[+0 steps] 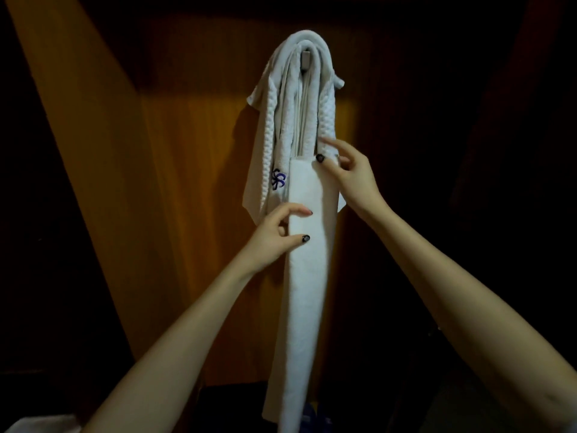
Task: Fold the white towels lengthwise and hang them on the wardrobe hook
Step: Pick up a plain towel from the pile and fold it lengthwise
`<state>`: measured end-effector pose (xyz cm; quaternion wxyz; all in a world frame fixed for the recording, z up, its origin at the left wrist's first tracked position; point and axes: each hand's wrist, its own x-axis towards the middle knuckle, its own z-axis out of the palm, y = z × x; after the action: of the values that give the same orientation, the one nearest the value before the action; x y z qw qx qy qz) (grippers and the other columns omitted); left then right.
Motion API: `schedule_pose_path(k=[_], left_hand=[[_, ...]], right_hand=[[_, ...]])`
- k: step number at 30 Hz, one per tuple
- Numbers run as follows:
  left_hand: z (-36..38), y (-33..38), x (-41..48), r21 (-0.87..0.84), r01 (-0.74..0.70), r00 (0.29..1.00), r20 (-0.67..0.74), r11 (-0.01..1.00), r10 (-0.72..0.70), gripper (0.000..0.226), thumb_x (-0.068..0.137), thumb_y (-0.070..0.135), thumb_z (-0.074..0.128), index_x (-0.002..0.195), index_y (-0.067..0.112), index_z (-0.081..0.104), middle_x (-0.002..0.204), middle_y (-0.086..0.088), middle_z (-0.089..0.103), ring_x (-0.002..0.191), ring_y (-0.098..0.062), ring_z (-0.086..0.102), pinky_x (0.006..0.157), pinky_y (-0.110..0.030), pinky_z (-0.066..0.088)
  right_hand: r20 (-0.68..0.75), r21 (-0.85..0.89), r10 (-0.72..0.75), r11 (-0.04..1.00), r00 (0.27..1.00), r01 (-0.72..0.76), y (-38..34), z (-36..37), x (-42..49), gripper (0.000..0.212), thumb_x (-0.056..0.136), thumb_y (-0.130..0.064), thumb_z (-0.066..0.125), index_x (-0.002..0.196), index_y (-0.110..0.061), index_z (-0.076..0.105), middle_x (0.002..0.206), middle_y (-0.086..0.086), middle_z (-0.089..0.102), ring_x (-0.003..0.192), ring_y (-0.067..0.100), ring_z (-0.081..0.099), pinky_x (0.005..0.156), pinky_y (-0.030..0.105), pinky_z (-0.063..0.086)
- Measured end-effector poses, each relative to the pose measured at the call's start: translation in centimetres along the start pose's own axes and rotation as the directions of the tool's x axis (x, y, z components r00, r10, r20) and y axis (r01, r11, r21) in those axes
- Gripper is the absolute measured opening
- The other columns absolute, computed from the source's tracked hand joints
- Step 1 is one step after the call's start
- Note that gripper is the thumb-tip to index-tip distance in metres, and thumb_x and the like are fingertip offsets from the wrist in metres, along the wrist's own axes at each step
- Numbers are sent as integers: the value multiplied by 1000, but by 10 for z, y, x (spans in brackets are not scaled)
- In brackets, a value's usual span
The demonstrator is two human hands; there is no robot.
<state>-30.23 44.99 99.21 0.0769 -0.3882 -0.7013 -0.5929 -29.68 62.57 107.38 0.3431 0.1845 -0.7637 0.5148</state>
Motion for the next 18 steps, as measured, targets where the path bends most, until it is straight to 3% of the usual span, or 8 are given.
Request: schedule_pose_path(k=[3,5,6,8,11,14,16,18], left_hand=[[-10,14,15,-54,-14,1000,-24,998,12,42,80,-12,65,104,22,58,112,8,57,90,5,62,71,-13,50],[-19,23,26,-132,-10,998,-56,991,3,40,82,-10,64,106,21,58,109,4,59,84,4,64,65,-12,50],[-23,26,31,-164,-3,997,-74,986,-10,39,82,-8,64,106,22,58,106,0,60,82,2,64,65,-15,52],[-31,33,40,-196,17,994,-104,980,-38,39,83,-7,64,106,24,58,104,-3,63,88,-6,64,70,-22,54],[-43,41,47,-174,35,991,-122,984,-57,38,83,-4,65,107,25,59,110,-2,64,99,-13,63,74,-25,54],[-53,48,46,-181,43,985,-156,983,-72,38,83,-4,66,110,21,59,105,3,66,94,-8,65,70,-22,53],[-60,53,45,-191,38,981,-182,981,-74,38,83,-6,65,115,14,58,100,8,65,87,0,66,67,-18,53],[-65,58,44,-183,20,981,-187,983,-55,43,82,-9,63,121,7,55,108,7,62,90,7,64,71,-13,50]], right_hand=[[111,126,22,991,994,-36,-4,-6,-11,54,100,-29,51,146,-40,25,153,-8,27,116,21,59,84,33,58],[204,178,24,982,979,-61,1,-2,-29,64,101,-20,49,146,-45,11,155,-5,22,125,21,54,93,35,53],[247,179,20,982,969,-66,5,0,-40,68,100,-14,50,144,-47,10,157,-12,18,134,22,45,102,39,48],[318,206,34,973,948,-104,13,7,-58,72,96,-9,56,140,-51,18,152,-28,16,143,18,32,110,41,40],[359,276,85,941,930,-193,20,13,-75,63,89,-4,66,134,-44,47,144,-25,42,133,8,46,104,30,46],[344,344,123,906,931,-247,23,14,-83,54,84,2,68,125,-33,61,131,-21,59,124,2,53,94,17,47],[342,400,145,871,928,-284,23,12,-87,49,85,4,67,120,-30,66,126,-15,64,115,3,60,85,15,50],[319,410,124,876,939,-255,19,11,-88,41,87,2,65,113,-29,72,120,-10,68,109,6,64,82,15,51]])
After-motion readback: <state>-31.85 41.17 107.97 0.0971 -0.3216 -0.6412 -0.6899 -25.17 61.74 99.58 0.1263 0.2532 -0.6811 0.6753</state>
